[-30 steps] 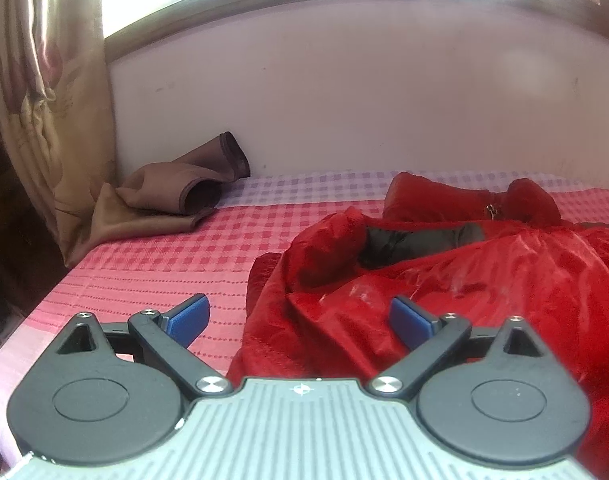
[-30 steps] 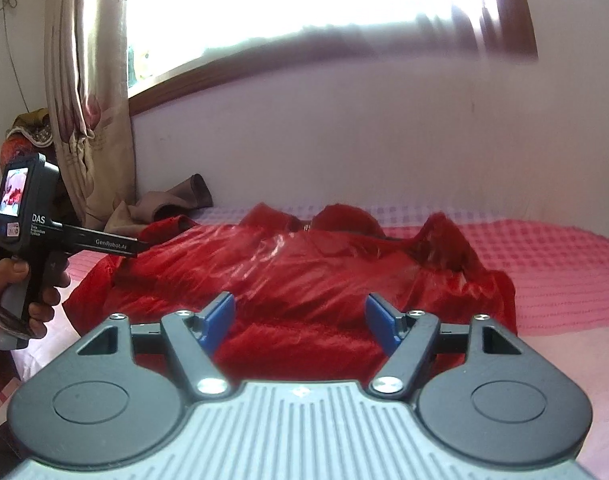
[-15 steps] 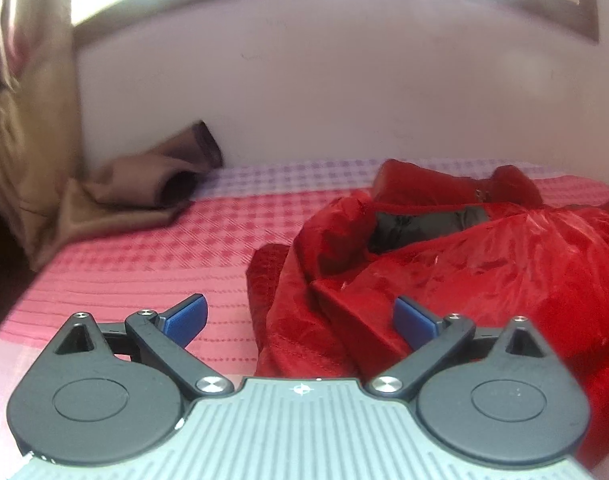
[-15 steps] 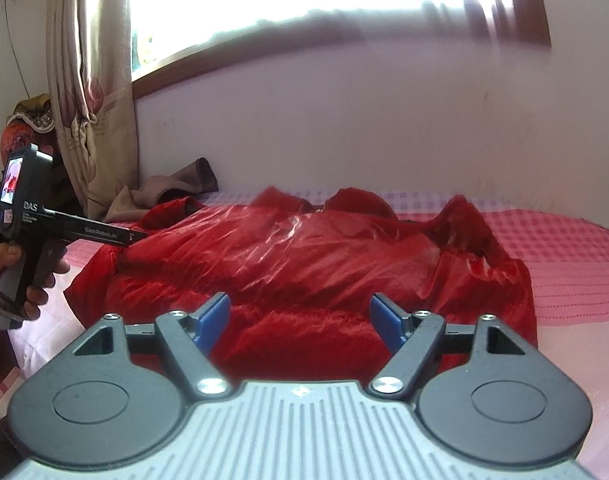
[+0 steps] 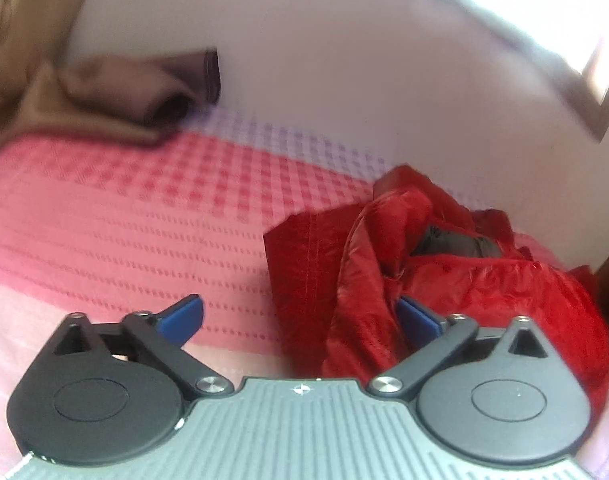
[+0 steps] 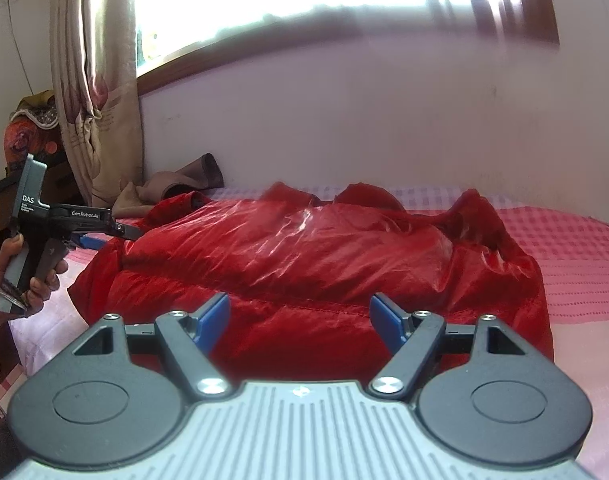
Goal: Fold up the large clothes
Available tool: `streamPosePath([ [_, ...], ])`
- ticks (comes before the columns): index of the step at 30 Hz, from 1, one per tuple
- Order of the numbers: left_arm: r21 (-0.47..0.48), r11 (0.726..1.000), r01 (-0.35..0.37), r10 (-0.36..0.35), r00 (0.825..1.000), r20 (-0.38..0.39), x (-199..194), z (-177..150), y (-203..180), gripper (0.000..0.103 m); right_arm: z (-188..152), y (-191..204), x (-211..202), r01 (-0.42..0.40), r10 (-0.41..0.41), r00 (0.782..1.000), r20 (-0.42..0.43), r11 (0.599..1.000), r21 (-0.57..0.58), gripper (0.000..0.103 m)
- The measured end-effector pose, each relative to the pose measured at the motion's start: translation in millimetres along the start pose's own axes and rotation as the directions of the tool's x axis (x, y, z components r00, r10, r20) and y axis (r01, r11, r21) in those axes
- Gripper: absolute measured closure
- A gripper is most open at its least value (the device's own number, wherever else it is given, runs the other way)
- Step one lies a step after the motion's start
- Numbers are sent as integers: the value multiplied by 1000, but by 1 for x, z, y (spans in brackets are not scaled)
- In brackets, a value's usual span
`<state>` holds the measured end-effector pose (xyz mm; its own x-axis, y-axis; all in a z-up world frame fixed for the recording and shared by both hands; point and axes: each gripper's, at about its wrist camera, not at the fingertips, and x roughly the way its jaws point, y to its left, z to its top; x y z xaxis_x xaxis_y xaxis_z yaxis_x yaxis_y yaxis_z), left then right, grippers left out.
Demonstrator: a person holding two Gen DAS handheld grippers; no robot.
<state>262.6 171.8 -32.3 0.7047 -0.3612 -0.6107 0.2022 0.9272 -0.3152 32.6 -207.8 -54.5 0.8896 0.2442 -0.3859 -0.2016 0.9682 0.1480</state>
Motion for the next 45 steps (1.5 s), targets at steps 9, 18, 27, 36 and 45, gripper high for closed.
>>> streamPosePath([
  [9,-46,985,164,-167,982,-90,24,-3,30,0,1,3,-4,-18,18,1000,6,1000,-3,26],
  [18,-148,931,335,-357,920,-160,33,-5,52,2,0,-3,-6,-30,30,1000,2,999,11,26],
  [27,-150,916,372,-396,899,-188,55,-11,28,48,-4,3,5,-42,42,999,-21,999,25,26],
  [36,-207,932,299,-317,947,-60,25,-28,26,65,12,11,14,11,-9,1000,24,996,-86,66],
  [45,-229,925,304,-327,942,-71,25,-25,31,47,37,24,47,-41,44,999,16,985,-167,70],
])
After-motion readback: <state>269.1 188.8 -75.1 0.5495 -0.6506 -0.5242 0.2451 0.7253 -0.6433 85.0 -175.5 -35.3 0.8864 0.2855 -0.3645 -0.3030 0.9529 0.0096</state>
